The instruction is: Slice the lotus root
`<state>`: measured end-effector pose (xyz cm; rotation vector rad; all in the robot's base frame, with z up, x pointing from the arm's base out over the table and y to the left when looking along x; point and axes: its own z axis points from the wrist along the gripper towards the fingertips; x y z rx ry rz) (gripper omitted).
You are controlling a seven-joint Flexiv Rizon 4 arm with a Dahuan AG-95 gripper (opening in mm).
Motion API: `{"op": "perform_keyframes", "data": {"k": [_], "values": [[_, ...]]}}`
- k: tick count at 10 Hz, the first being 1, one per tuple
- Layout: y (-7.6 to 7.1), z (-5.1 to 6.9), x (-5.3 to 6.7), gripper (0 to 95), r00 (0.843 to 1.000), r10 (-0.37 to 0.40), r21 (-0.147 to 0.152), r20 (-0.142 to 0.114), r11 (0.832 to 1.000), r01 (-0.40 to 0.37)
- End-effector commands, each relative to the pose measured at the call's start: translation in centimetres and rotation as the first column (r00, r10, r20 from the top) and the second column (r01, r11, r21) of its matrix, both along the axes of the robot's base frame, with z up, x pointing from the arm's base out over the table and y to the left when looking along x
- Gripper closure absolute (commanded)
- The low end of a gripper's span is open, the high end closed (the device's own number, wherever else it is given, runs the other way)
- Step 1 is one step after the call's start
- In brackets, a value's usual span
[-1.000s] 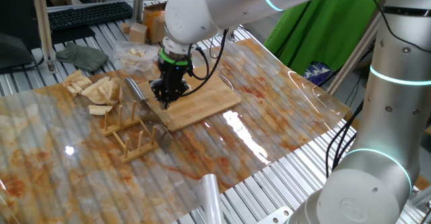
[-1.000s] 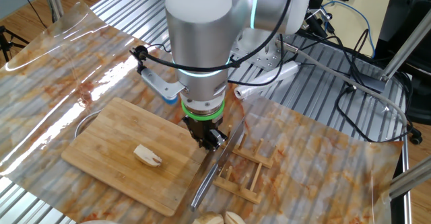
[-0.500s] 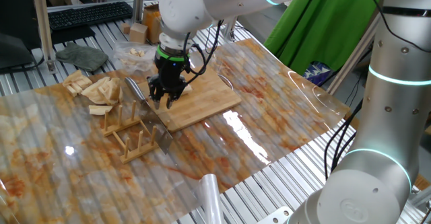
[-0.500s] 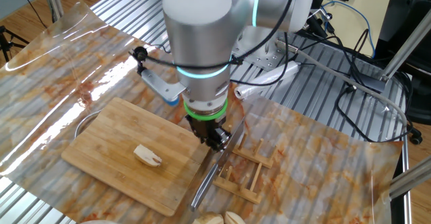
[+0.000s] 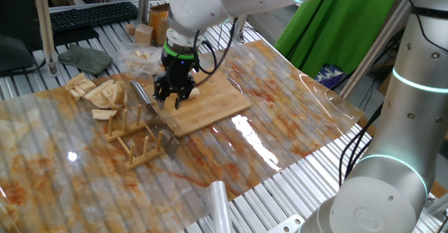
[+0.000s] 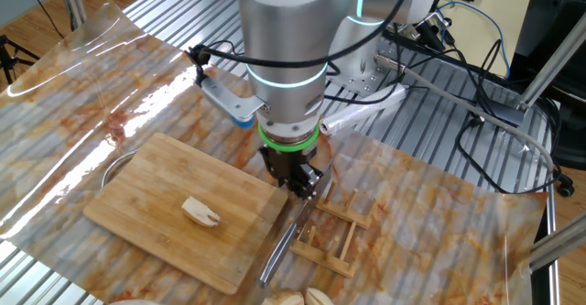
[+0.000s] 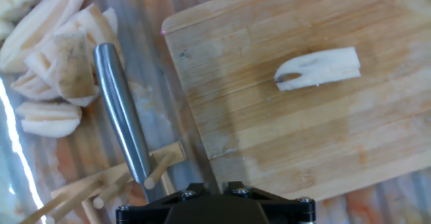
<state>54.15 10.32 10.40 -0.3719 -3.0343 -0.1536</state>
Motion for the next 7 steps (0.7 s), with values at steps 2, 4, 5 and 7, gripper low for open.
{"op": "perform_keyframes", "data": {"k": [2,4,5,7], "values": [[0.5,0.0,-0.2,76.0,1.000,-0.007,0.007,0.003,1.000,0.007],[1.0,-0.1,-0.1,76.0,1.000,-0.013,0.007,0.005,1.000,0.013],[1.4,-0.3,0.1,76.0,1.000,-0.015,0.006,0.006,1.000,0.015],[1.7,-0.5,0.4,76.0,1.000,-0.009,0.000,0.006,1.000,0.009]]}}
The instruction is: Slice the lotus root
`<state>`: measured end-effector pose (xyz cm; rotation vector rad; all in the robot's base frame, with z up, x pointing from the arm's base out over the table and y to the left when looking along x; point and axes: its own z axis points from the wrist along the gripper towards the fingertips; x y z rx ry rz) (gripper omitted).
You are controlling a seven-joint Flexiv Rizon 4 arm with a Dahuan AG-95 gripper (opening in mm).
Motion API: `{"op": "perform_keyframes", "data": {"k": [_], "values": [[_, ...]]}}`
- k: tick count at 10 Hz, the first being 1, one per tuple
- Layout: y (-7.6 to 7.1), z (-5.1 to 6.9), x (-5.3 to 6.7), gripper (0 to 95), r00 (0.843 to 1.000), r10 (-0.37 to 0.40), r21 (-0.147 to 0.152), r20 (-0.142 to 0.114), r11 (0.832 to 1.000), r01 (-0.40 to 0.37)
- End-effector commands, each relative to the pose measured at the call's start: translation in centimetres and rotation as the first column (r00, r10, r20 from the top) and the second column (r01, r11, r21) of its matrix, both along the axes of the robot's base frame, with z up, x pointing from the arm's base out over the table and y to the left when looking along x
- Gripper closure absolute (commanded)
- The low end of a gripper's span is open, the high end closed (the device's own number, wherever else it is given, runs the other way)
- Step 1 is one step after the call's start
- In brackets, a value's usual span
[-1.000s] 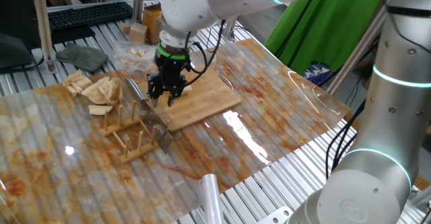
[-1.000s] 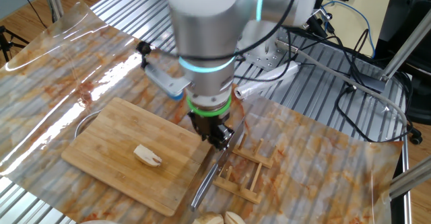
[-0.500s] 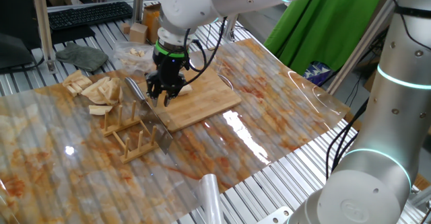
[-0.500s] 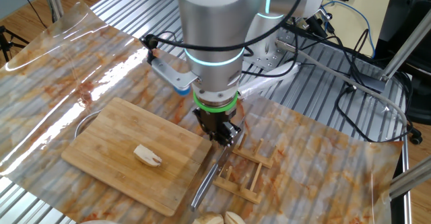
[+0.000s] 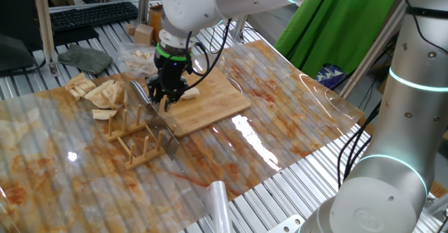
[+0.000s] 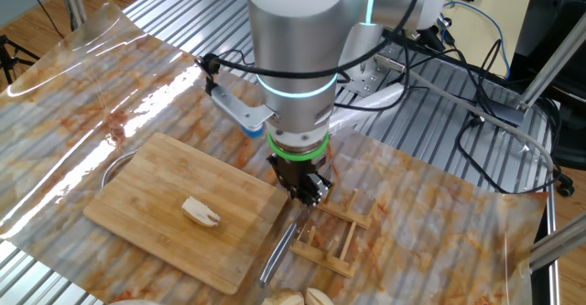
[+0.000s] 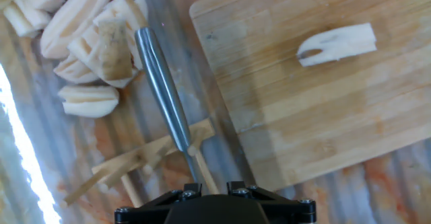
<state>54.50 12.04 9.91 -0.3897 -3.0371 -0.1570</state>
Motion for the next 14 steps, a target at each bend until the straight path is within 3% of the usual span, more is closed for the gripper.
{"op": "perform_keyframes", "data": {"k": [1,2,3,6,10,14], "values": [[0.2,-0.2,0.2,76.0,1.000,0.019,-0.004,0.002,1.000,-0.019],[0.4,-0.4,0.4,76.0,1.000,0.028,-0.010,0.001,1.000,-0.028],[0.7,-0.6,0.5,57.0,1.000,0.029,-0.017,0.001,0.999,-0.029],[1.2,-1.4,0.2,57.0,1.000,0.027,-0.024,0.001,0.999,-0.027],[1.2,-3.8,-0.1,57.0,1.000,0.026,-0.019,0.006,0.999,-0.026],[1.3,-5.1,0.4,57.0,0.999,0.050,-0.010,0.014,0.999,-0.050]]}}
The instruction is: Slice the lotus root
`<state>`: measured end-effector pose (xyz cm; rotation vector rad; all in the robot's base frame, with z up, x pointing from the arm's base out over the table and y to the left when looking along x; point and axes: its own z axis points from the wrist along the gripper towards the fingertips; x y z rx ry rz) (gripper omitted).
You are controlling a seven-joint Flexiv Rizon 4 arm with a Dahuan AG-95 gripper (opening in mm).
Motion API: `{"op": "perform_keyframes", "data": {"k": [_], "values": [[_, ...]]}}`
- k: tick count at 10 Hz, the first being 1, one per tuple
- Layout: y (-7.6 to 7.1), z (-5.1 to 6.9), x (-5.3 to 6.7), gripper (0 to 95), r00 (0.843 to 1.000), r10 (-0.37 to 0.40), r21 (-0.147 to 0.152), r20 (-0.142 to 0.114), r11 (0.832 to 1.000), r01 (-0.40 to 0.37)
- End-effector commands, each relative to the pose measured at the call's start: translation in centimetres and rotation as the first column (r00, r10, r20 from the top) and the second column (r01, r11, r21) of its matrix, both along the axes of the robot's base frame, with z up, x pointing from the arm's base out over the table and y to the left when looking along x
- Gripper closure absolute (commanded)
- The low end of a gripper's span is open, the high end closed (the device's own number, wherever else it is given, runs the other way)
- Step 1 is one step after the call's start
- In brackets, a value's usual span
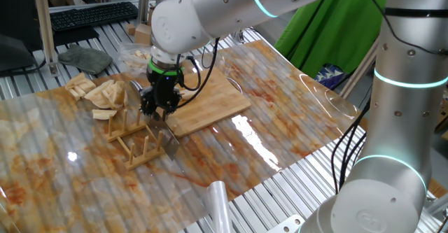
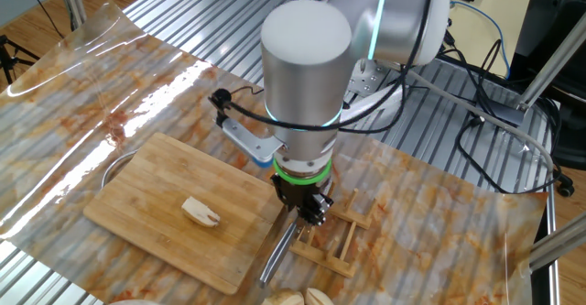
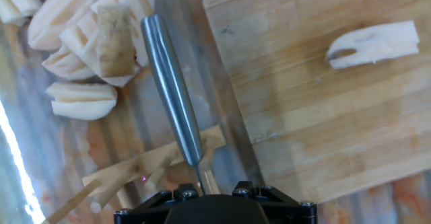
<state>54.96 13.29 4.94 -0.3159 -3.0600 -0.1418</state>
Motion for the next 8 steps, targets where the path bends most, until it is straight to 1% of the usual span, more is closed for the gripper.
{"op": "perform_keyframes", "data": {"k": [1,5,8], "values": [[0.2,-0.4,-0.1,57.0,1.000,0.009,0.002,0.000,1.000,-0.009],[0.7,-1.3,-0.1,57.0,1.000,0.018,-0.003,0.002,1.000,-0.018],[0.7,-1.6,-0.1,57.0,1.000,0.016,-0.003,0.002,1.000,-0.016]]}}
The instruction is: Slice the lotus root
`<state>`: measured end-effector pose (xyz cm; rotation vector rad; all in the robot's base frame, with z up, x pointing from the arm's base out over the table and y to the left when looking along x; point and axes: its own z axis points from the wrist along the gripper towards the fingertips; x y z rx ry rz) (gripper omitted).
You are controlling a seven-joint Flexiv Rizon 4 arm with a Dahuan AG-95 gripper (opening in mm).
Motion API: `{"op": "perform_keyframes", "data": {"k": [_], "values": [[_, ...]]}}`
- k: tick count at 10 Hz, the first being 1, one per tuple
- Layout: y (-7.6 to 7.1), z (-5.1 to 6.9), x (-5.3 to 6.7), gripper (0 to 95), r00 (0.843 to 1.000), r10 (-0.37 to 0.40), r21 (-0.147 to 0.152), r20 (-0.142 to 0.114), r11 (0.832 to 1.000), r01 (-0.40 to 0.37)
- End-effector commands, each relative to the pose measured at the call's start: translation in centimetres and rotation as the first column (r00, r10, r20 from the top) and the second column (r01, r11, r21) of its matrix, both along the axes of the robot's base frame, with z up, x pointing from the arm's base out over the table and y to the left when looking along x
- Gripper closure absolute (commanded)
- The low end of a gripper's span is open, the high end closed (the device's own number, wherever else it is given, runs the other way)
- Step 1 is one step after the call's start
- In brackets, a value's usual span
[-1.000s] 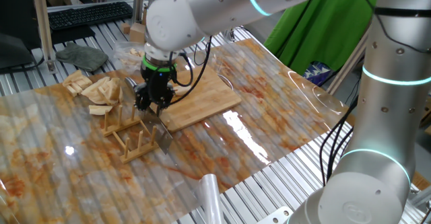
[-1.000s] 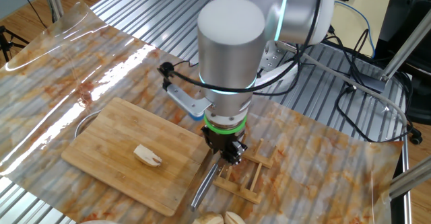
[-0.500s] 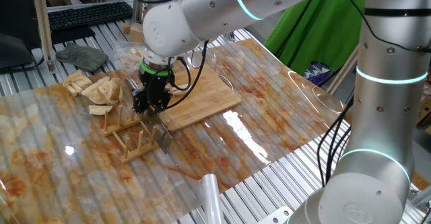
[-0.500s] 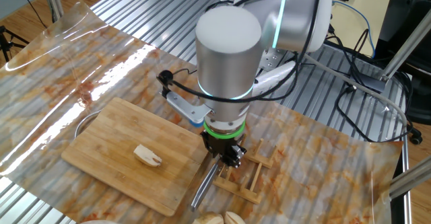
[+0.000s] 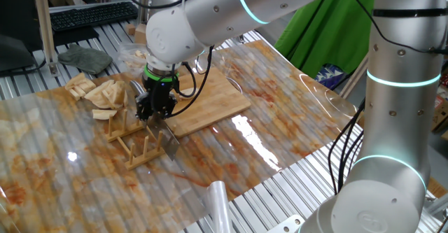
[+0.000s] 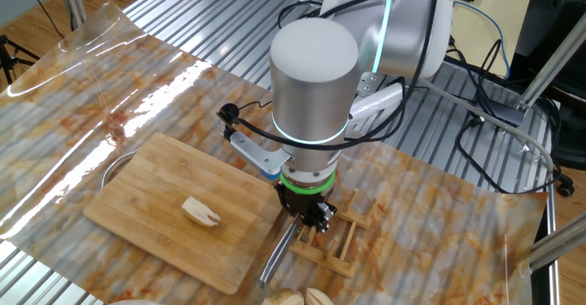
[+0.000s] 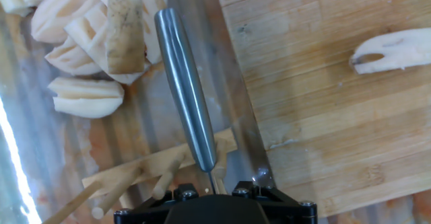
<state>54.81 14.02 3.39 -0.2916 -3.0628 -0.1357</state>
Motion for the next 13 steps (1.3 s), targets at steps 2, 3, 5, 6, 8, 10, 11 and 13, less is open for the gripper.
{"op": "perform_keyframes", "data": {"k": [2,3,5,6,8,10,11,13], "values": [[0.03,-0.32,-0.13,57.0,1.000,-0.002,0.002,0.002,1.000,0.002],[0.06,-0.45,-0.23,57.0,1.000,-0.003,0.002,0.003,1.000,0.003],[0.05,-0.45,-0.25,76.0,1.000,-0.005,0.001,0.003,1.000,0.005],[0.05,-0.44,-0.24,95.0,1.000,-0.001,0.003,0.001,1.000,0.001],[0.05,-0.44,-0.24,95.0,1.000,-0.005,0.007,0.001,1.000,0.005],[0.05,-0.44,-0.24,95.0,1.000,-0.006,0.007,0.002,1.000,0.006],[0.09,-0.40,-0.29,95.0,1.000,-0.007,0.008,0.001,1.000,0.007],[0.23,-0.27,-0.45,95.0,0.999,-0.040,0.009,0.003,0.999,0.040]]}}
